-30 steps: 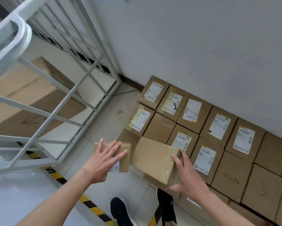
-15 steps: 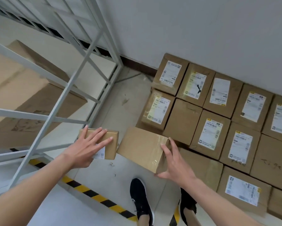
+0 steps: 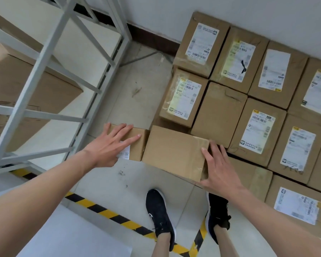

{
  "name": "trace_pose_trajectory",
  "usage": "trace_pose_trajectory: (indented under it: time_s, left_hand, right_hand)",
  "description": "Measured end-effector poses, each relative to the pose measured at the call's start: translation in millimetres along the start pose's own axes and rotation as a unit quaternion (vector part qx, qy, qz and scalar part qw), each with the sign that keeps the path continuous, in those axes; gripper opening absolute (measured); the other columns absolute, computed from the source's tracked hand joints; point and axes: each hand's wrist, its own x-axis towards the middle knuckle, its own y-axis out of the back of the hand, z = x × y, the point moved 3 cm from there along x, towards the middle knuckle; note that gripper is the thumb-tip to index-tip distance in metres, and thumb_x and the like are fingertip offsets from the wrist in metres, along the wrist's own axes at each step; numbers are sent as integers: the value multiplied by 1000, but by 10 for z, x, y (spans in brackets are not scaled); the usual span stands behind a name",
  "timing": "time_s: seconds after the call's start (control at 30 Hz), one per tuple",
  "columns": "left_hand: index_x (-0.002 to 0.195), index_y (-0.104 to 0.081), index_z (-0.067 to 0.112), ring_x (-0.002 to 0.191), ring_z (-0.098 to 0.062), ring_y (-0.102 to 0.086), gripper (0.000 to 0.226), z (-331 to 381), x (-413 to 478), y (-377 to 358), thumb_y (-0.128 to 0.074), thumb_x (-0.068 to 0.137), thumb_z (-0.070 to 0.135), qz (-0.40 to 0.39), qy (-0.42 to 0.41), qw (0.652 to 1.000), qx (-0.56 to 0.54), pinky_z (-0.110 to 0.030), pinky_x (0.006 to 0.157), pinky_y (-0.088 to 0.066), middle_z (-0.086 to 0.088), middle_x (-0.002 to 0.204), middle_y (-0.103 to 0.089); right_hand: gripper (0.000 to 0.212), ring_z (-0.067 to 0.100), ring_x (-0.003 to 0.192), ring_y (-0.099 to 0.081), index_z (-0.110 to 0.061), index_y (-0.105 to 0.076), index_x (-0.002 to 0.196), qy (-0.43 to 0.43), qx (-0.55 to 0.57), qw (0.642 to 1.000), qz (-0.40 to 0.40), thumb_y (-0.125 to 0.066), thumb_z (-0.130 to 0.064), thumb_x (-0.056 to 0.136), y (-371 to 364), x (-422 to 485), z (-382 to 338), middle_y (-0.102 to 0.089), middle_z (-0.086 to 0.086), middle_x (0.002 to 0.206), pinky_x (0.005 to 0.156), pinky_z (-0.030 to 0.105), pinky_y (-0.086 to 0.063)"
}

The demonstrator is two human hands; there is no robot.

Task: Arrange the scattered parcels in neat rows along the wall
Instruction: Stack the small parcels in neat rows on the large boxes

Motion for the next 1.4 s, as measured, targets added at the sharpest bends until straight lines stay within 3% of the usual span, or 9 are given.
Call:
trace_pose_trajectory:
  time_s: [0.07,0.23,0.4,0.53,0.67,0.97,1.4]
  left_hand:
    - [150,21,29,146,-37,-6,115,90,117,29,-65,74,31,1,-5,1000,15,-64,112,-17,-17,159,4]
    - [151,19,29,145,-37,-7,115,251,279,79,-65,73,27,4,5,999,34,-65,111,-17,-17,160,3]
    - [151,19,30,145,-38,-5,117,302,348,156,-65,70,22,2,17,999,43,-67,110,-14,-18,160,3]
    - [149,24,31,144,-39,-5,122,321,385,164,-68,69,21,-4,21,999,43,-67,109,-14,-18,160,3]
    - [149,26,31,145,-40,-5,124,371,455,175,-68,68,20,-3,26,999,44,-67,109,-14,-18,160,3]
    - [148,26,32,146,-39,-6,128,462,644,259,-71,66,24,10,39,998,41,-69,108,-16,-18,160,2]
    - [149,25,33,146,-38,-4,121,418,505,249,-69,73,24,19,74,997,12,-65,110,-16,-17,160,3]
  right_hand:
    - [136,46,144,-17,1,-18,146,0,-26,1000,-2,-91,-58,48,-51,-16,14,-19,37,151,116,60,-14]
    - [124,44,148,4,-7,-8,153,-7,-47,999,-18,-60,-79,66,-133,-117,15,6,32,158,115,65,-8]
    - [112,44,148,-1,-11,-23,153,6,-76,997,-27,-61,-76,71,-136,-112,12,-2,28,159,114,67,-9]
    - [119,43,147,13,-18,6,153,0,-92,994,-53,-61,-74,72,-150,-43,16,17,26,158,116,62,6]
    - [120,44,148,-1,-18,-15,156,-23,-74,996,-52,-74,-66,63,-122,-63,29,4,29,159,117,59,-8]
    - [114,45,145,-17,-13,-30,152,-46,-67,997,-8,-76,-65,62,-154,-196,116,-14,30,158,114,62,-20]
    - [114,45,147,-13,-10,-24,152,-71,-79,994,-6,-72,-67,66,-202,-218,67,-10,30,158,115,64,-11]
